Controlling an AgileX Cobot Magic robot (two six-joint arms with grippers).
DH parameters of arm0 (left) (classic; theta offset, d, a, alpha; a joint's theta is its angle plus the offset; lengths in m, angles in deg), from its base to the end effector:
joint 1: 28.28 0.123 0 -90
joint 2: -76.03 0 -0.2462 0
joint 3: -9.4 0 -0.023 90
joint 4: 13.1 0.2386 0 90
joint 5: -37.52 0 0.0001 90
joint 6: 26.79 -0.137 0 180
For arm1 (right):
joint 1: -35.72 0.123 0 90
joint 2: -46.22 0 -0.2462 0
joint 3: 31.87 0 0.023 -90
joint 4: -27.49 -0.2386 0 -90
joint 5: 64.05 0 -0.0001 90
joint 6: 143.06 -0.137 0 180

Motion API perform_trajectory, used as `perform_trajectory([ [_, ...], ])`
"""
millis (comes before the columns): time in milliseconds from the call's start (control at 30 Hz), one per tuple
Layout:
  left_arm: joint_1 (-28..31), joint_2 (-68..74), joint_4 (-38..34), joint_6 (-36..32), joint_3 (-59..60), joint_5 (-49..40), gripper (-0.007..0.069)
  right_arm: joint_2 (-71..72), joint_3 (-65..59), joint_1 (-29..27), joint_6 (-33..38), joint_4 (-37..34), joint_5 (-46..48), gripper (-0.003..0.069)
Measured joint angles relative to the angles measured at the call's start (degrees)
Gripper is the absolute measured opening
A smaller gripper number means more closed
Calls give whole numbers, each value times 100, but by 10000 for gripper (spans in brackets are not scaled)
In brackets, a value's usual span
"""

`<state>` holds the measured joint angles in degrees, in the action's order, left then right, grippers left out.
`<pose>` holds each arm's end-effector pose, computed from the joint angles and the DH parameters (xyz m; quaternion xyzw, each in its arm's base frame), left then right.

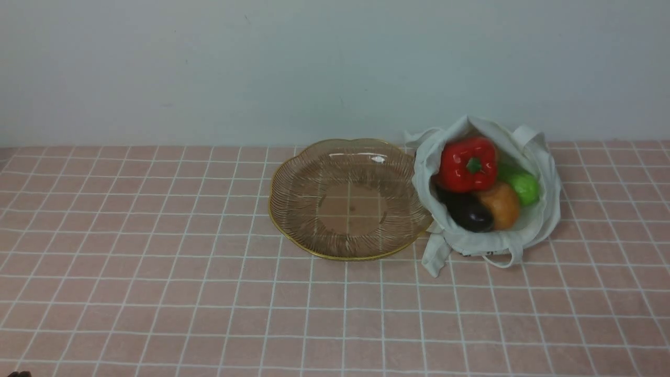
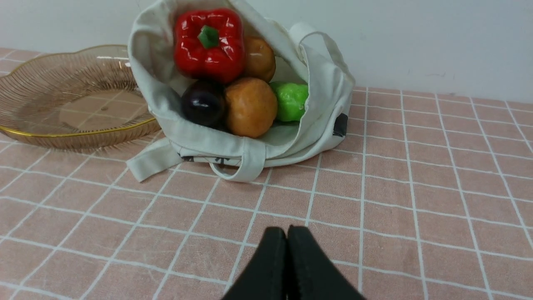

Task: Take vegetables from bag on pink coffee tablecloth place on plate.
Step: 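Reach for the red bell pepper in the white bag with the right gripper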

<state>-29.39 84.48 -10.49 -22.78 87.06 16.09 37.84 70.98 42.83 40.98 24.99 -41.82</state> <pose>0.1236 -0.0001 0.1570 -0.0082 0.8065 -0.0072 0.5911 0.1217 0.0175 0.1586 -0.0671 0.8049 0.0344 0.5886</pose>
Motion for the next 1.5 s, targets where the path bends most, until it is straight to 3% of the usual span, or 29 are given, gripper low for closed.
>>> perform_trajectory([
  [100, 0, 0, 0, 0, 0, 0, -5, 0, 0, 0, -137, -185, -41, -17],
  [233, 0, 0, 0, 0, 0, 0, -5, 0, -44, 0, -1114, -2007, -368, -17],
  [267, 0, 0, 0, 0, 0, 0, -5, 0, -44, 0, -1491, -2960, -602, -17],
  [333, 0, 0, 0, 0, 0, 0, -5, 0, -44, 0, -1679, -3846, -740, -17],
  [467, 0, 0, 0, 0, 0, 0, -5, 0, -44, 0, -1592, -4476, -799, -17],
  [600, 0, 0, 0, 0, 0, 0, -5, 0, -44, 0, -1298, -4558, -727, -17],
  [767, 0, 0, 0, 0, 0, 0, -5, 0, 186, 0, -404, -4498, -560, -17],
  [900, 0, 0, 0, 0, 0, 0, -5, -53, 1074, 0, 476, -4033, -459, -17],
  [1000, 0, 0, 0, 0, 0, 0, -5, -380, 1681, 0, 717, -3598, -238, -17],
  [1100, 0, 0, 0, 0, 0, 0, -5, -1626, 2609, 0, 798, -2695, 771, -17],
  [1233, 0, 0, 0, 0, 0, 0, -5, -3533, 3345, 0, 124, -1965, 1823, -9],
  [1400, 0, 0, 0, 0, 0, 0, -5, -5357, 3872, 25, -153, -1831, 1862, 41],
  [1500, 0, 0, 0, 0, 0, 0, -5, -6877, 4475, 281, 92, -1816, 1669, 124],
])
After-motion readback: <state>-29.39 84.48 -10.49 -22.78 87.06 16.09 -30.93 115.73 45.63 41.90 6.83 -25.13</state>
